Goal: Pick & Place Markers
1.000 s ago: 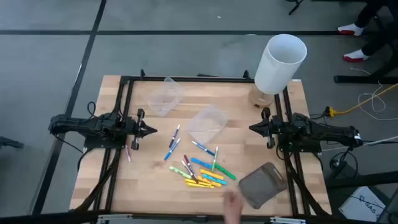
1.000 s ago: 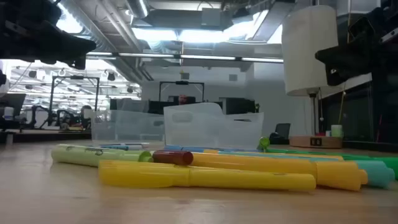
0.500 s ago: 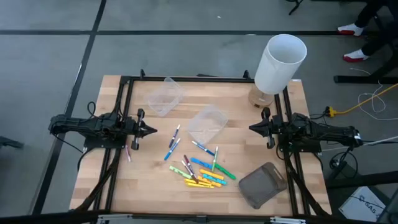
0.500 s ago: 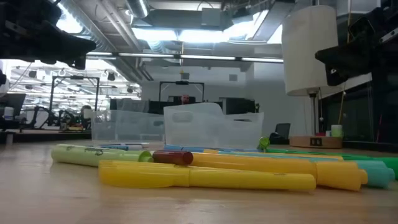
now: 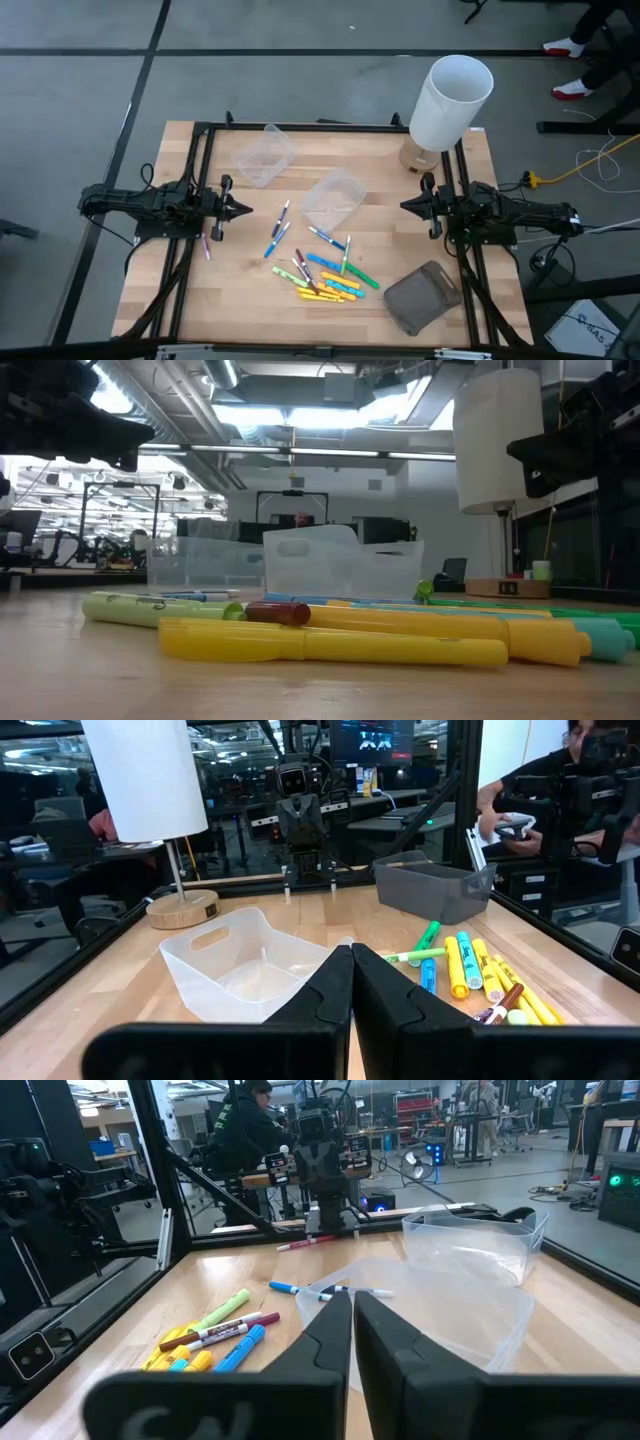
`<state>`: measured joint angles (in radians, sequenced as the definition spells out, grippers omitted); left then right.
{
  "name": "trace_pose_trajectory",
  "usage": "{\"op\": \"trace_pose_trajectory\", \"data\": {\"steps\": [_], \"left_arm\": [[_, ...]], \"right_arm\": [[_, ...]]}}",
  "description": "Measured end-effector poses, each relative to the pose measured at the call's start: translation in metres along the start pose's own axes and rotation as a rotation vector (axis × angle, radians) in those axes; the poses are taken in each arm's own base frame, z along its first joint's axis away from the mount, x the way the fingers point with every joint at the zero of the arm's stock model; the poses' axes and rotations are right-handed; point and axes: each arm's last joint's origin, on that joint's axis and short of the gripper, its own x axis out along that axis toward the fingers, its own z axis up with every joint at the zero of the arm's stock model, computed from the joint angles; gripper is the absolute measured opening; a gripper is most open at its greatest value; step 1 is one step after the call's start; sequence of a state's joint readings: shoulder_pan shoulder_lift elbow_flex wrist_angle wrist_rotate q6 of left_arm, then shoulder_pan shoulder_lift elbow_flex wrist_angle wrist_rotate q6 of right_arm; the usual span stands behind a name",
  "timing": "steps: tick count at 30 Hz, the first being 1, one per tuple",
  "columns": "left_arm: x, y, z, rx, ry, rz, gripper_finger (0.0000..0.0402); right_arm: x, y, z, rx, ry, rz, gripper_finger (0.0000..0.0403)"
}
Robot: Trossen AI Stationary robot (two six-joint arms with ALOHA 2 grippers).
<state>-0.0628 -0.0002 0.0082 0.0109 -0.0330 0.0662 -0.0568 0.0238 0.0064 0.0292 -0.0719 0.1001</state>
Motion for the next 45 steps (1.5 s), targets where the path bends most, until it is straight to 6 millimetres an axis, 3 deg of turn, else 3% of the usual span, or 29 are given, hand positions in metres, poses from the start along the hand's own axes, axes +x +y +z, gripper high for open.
{"op": "trace_pose_trajectory", "data": {"steps": [38,45], "left_arm": [[0.0,0.0,0.0,0.0,0.0,0.0,0.0004],[0.0,0.0,0.0,0.0,0.0,0.0,0.0004]], "right_arm": [[0.0,0.0001,0.0006,0.0,-0.006,0.0,0.0019],[-0.0002,0.0007,0.007,0.022,-0.071,0.008,0.0019]]}}
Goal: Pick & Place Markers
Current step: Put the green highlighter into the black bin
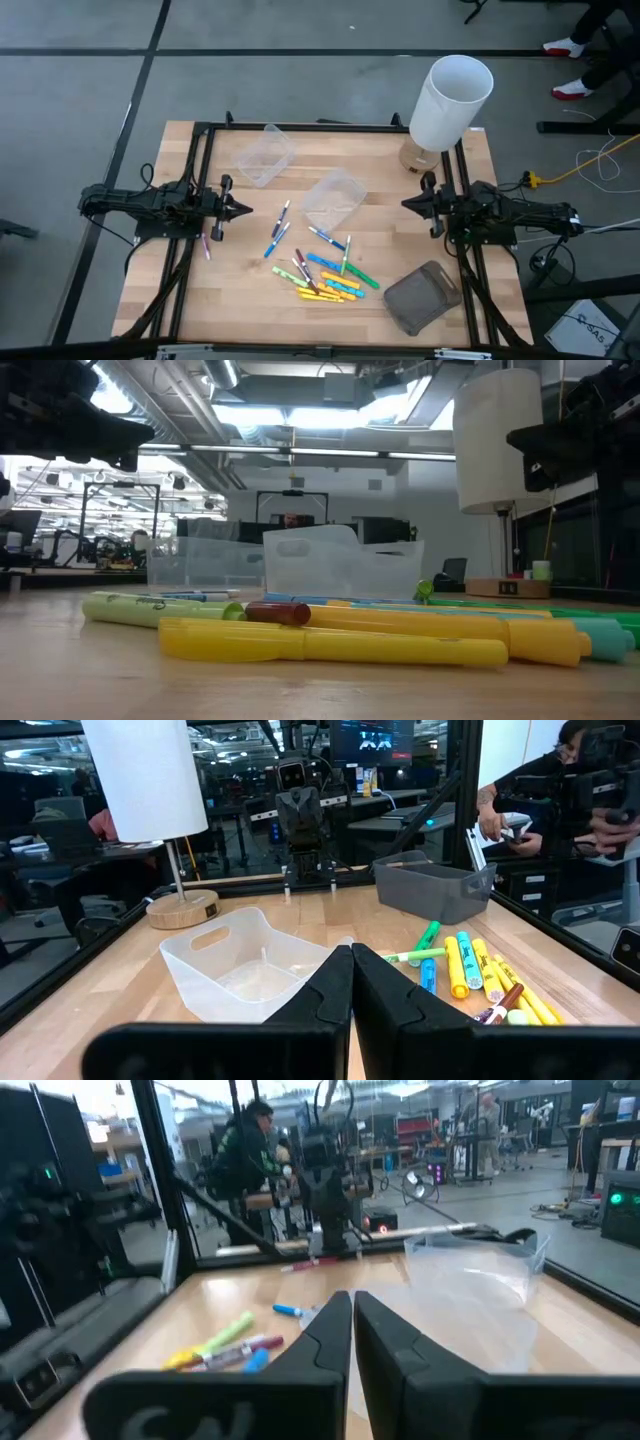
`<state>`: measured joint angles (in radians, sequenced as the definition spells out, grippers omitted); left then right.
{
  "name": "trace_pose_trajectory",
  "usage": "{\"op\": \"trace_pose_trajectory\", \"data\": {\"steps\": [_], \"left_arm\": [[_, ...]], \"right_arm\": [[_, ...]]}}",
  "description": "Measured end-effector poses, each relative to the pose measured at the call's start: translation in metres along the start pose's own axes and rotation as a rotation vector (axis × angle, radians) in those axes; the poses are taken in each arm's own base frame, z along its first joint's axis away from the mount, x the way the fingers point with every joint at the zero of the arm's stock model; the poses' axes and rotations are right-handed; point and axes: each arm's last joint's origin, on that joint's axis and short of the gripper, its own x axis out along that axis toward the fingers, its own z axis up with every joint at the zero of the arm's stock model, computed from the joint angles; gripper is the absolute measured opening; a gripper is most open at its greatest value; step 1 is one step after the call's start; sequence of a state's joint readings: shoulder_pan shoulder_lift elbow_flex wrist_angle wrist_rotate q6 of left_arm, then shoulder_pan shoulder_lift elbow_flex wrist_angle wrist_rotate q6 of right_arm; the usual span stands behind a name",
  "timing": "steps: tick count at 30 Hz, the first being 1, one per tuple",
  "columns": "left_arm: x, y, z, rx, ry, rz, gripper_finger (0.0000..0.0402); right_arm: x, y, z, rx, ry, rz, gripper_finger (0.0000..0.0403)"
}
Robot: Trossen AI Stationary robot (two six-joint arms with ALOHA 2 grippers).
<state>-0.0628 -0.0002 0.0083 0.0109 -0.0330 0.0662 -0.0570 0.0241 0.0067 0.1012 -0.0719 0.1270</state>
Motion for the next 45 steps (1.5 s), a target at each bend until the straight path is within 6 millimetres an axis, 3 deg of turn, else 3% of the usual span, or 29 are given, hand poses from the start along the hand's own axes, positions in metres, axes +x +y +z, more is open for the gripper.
{"op": "trace_pose_trajectory", "data": {"steps": [10,19,32,38,45], "left_arm": [[0.0,0.0,0.0,0.0,0.0,0.0,0.0004],[0.0,0.0,0.0,0.0,0.0,0.0,0.0004],[0.0,0.0,0.0,0.0,0.0,0.0,0.0004],[0.0,0.0,0.0,0.0,0.0,0.0,0.0004],[0.0,0.0,0.0,0.0,0.0,0.0,0.0004]], "right_arm": [[-0.001,0.002,0.014,0.094,-0.14,0.025,0.0019],[-0.008,0.005,0.037,0.071,-0.39,0.07,0.0019],[-0.018,0.008,0.056,0.053,-0.619,0.108,0.0019],[-0.027,0.008,0.067,0.076,-0.774,0.049,0.0019],[-0.033,0.008,0.078,0.094,-0.84,0.024,0.0019]]}}
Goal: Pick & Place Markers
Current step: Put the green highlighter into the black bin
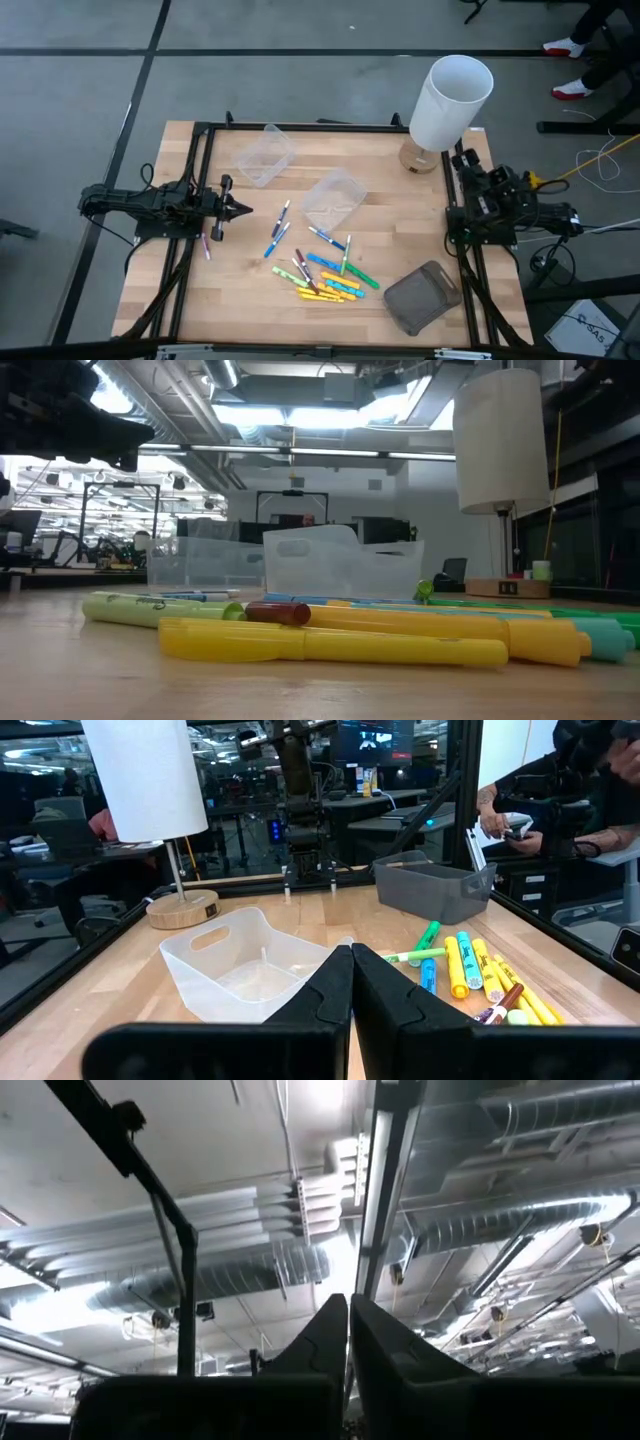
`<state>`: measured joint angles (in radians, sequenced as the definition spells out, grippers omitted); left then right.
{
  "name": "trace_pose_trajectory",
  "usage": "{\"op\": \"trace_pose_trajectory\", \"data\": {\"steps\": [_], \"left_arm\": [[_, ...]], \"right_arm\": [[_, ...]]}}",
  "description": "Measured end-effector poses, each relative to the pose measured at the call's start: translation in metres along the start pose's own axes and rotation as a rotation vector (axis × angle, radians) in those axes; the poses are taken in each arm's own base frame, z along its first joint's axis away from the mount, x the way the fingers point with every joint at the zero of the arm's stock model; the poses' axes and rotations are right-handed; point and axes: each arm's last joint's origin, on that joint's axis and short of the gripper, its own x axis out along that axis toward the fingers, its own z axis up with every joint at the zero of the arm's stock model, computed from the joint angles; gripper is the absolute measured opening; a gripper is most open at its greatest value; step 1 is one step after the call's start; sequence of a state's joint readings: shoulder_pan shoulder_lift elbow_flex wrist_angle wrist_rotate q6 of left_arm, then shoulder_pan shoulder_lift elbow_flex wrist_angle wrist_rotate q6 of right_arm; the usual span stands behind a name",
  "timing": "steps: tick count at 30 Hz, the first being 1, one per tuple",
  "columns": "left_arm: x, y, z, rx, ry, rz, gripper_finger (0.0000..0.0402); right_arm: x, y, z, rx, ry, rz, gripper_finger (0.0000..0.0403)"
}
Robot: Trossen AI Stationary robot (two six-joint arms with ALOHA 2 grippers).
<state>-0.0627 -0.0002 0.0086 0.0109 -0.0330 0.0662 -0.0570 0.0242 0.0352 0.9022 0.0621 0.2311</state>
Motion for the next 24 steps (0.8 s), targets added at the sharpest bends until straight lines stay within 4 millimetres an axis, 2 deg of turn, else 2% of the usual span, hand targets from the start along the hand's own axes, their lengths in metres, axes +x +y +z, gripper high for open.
{"op": "trace_pose_trajectory", "data": {"steps": [7,13,24], "left_arm": [[0.0,0.0,0.0,0.0,0.0,0.0,0.0004],[0.0,0.0,0.0,0.0,0.0,0.0,0.0004],[0.0,0.0,0.0,0.0,0.0,0.0,0.0004]], "right_arm": [[0.015,0.008,0.028,-0.039,-0.079,0.017,0.0019],[0.03,0.013,0.048,-0.061,-0.035,0.008,0.0019],[0.078,0.019,0.059,-0.137,0.135,-0.021,0.0019]]}}
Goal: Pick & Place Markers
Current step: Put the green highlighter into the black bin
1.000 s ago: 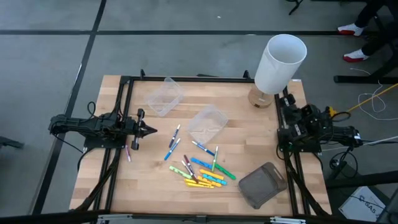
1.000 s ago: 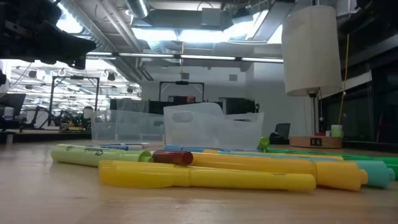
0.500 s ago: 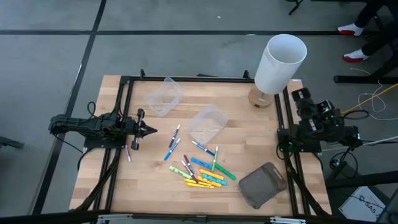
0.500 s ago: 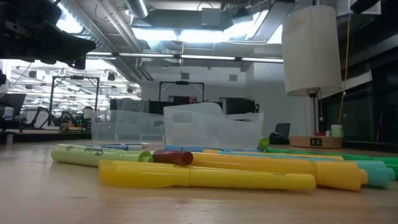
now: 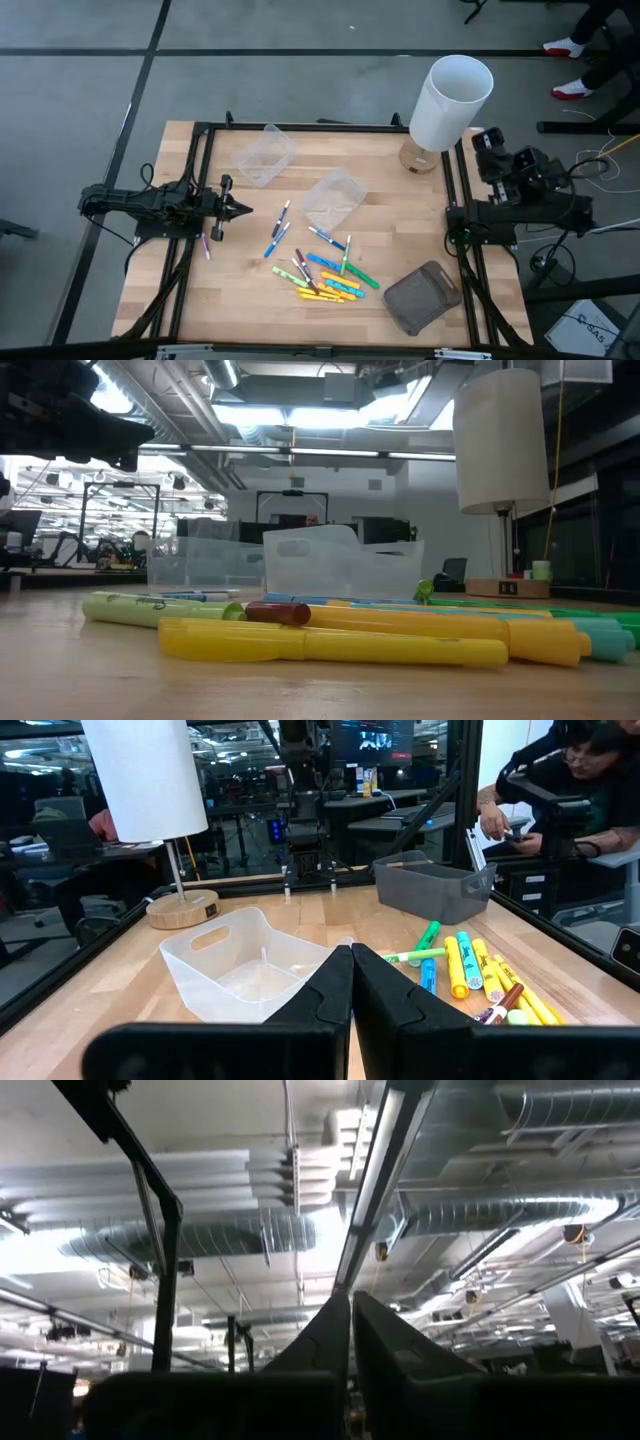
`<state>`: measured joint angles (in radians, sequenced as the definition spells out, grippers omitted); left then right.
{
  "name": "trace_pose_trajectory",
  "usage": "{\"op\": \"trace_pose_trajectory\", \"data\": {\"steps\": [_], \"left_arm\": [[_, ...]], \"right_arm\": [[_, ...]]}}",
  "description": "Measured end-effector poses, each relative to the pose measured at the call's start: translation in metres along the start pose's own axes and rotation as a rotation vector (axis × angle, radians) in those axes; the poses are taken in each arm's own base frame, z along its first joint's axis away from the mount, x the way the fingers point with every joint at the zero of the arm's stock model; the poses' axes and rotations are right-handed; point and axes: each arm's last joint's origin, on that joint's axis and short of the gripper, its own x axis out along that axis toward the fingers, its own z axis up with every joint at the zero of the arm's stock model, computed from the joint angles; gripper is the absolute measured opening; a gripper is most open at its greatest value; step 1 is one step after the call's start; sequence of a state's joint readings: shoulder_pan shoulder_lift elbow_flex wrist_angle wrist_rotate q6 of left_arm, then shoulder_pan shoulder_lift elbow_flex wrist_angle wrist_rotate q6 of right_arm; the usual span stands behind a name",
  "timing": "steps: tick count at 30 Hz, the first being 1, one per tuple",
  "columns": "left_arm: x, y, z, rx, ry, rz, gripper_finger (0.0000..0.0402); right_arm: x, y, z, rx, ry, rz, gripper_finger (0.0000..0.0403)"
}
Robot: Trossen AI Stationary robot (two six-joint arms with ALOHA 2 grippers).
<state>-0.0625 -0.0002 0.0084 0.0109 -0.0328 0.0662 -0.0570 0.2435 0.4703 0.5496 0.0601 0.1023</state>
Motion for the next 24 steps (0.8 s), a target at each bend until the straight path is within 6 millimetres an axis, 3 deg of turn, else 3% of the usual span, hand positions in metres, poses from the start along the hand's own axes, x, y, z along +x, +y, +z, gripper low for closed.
{"op": "trace_pose_trajectory", "data": {"steps": [12,24], "left_arm": [[0.0,0.0,0.0,0.0,0.0,0.0,0.0004],[0.0,0.0,0.0,0.0,0.0,0.0,0.0004]], "right_arm": [[0.053,0.005,-0.002,-0.006,0.098,0.057,0.0019],[0.104,0.013,-0.006,0.004,0.172,0.232,0.0019]]}}
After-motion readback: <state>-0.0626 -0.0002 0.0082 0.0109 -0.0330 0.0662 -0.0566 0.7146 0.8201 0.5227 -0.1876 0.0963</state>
